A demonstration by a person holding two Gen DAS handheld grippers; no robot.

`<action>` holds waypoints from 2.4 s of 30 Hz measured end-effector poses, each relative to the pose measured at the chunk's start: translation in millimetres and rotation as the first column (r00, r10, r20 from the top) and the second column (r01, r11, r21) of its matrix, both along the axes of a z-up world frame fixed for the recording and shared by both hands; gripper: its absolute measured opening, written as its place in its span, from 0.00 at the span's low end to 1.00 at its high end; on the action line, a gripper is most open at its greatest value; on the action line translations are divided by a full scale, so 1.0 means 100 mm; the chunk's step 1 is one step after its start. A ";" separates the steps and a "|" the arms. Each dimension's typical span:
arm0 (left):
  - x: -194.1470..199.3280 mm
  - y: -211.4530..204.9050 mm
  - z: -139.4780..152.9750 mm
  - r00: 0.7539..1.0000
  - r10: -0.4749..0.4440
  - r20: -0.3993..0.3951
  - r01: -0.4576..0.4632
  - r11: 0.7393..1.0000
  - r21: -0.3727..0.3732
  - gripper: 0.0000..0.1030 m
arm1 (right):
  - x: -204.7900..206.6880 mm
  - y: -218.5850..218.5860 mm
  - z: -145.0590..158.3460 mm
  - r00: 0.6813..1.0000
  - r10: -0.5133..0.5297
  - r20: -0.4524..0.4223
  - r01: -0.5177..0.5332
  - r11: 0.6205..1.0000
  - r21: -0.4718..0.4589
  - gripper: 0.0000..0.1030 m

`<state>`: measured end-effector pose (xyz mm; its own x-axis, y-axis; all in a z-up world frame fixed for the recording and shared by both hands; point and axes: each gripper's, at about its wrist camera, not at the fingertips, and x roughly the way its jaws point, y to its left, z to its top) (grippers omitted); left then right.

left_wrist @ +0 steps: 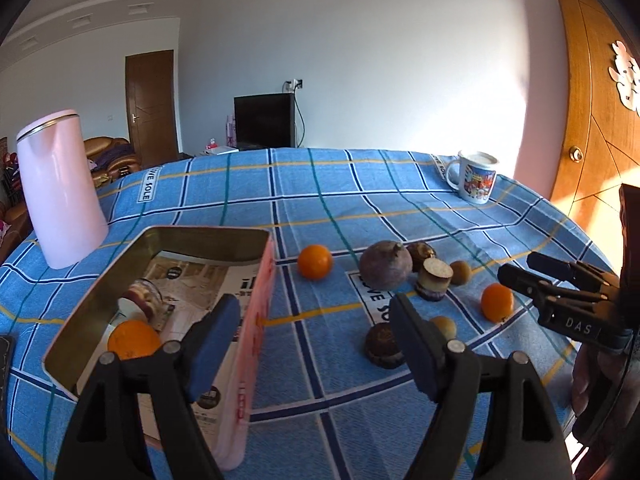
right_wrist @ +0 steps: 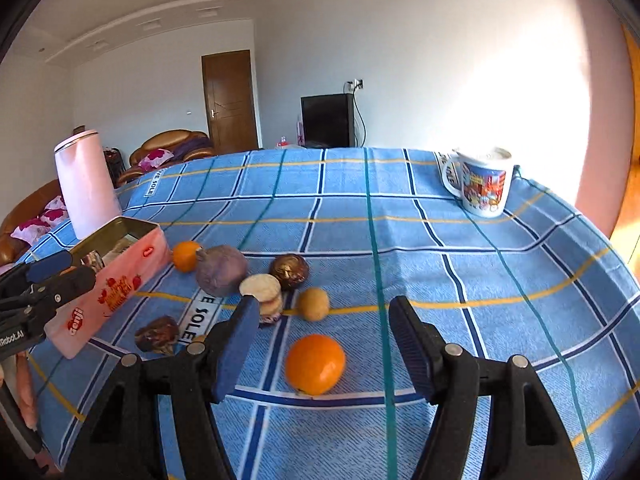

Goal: Organize fruits
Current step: 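Grasp another large orange with the right tool while the left tool grasps a dark brown round fruit, then lift and carry the orange with the right tool while the left tool carries the brown fruit to the tin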

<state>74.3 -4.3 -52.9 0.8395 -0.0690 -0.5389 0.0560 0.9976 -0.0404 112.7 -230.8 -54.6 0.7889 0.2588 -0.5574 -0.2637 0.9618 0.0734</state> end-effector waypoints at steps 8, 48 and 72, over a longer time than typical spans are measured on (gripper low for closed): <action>0.16 -0.32 -0.21 0.988 -0.099 -0.119 0.102 0.995 0.013 0.75 | 0.18 -0.03 -0.20 0.988 0.044 -0.146 -0.043 0.999 0.007 0.66; -0.09 -0.30 -0.13 0.988 -0.150 0.037 0.150 0.989 -0.001 0.38 | -0.20 -0.05 -0.03 0.989 0.095 0.111 -0.101 0.994 0.049 0.38; -0.28 -0.27 -0.06 0.980 -0.108 0.166 0.108 0.994 0.010 0.38 | -0.41 -0.08 0.03 0.967 0.088 0.239 -0.105 0.993 0.059 0.38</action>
<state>46.2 -31.2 -58.9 0.9050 -0.1636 -0.3927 0.1692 0.9854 -0.0206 71.9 -238.4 -51.5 0.8650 0.3721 -0.3365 -0.3729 0.9256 0.0651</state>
